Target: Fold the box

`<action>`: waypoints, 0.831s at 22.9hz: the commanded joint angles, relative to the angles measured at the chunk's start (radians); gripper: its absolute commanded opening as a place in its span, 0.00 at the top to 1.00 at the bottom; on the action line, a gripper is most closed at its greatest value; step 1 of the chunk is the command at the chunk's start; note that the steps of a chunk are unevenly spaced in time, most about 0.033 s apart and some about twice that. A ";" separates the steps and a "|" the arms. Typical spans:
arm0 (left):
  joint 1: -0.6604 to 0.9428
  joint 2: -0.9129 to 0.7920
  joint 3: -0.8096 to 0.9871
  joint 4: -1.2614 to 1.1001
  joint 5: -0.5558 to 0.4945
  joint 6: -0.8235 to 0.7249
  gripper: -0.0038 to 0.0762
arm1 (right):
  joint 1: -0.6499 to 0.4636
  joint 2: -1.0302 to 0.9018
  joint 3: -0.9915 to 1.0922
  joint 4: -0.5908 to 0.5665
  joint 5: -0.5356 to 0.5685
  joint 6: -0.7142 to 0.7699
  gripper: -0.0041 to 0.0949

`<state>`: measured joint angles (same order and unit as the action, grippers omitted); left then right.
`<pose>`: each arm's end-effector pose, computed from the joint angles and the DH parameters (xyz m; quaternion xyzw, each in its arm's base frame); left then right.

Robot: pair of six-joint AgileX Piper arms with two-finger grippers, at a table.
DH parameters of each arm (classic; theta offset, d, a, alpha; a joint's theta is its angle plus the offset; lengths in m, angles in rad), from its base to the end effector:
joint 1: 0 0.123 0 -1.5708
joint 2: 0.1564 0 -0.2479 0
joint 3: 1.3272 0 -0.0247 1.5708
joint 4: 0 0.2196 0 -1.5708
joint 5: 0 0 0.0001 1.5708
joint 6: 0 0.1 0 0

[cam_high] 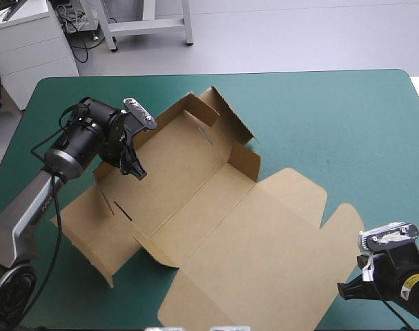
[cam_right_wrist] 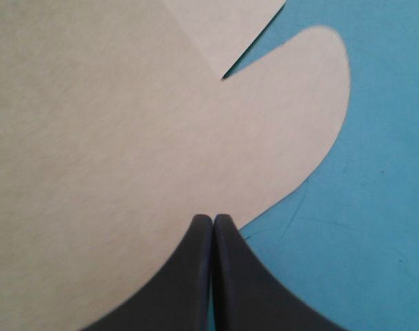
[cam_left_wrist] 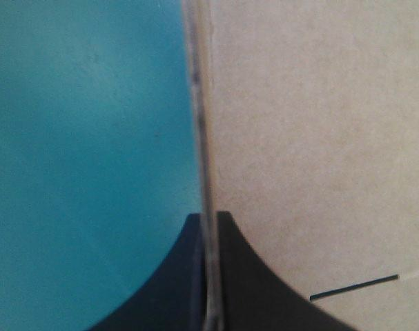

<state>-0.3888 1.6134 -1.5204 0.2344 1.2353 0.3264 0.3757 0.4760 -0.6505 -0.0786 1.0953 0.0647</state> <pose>0.2869 -0.0938 0.2974 0.3615 0.9108 0.1101 0.1665 0.0703 0.0202 0.2764 -0.1485 0.9202 0.0405 0.3599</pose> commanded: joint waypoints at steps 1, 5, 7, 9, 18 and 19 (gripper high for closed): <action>-0.091 -0.039 -0.037 0.175 0.006 0.038 0.99 | -0.005 0.006 -0.023 0.006 -0.033 0.001 0.98; -0.201 -0.020 -0.037 0.305 -0.107 0.042 0.99 | -0.005 0.006 -0.023 0.010 -0.029 0.001 0.98; -0.252 -0.016 -0.037 0.343 -0.176 0.040 0.99 | -0.005 0.006 -0.023 0.012 -0.029 0.001 0.98; -0.295 -0.012 -0.037 0.387 -0.200 0.033 0.99 | -0.005 0.006 -0.023 0.014 -0.029 0.001 0.98; -0.478 -0.012 -0.035 0.604 -0.290 -0.088 0.99 | -0.005 0.006 -0.023 0.032 -0.029 0.001 0.98; -0.491 -0.012 -0.035 0.612 -0.294 -0.092 0.99 | -0.005 0.006 -0.023 0.032 -0.029 0.001 0.98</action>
<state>-0.8482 1.6439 -1.5264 0.7620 0.9929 0.2702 0.3757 0.4760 -0.6505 -0.0452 1.1087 0.0671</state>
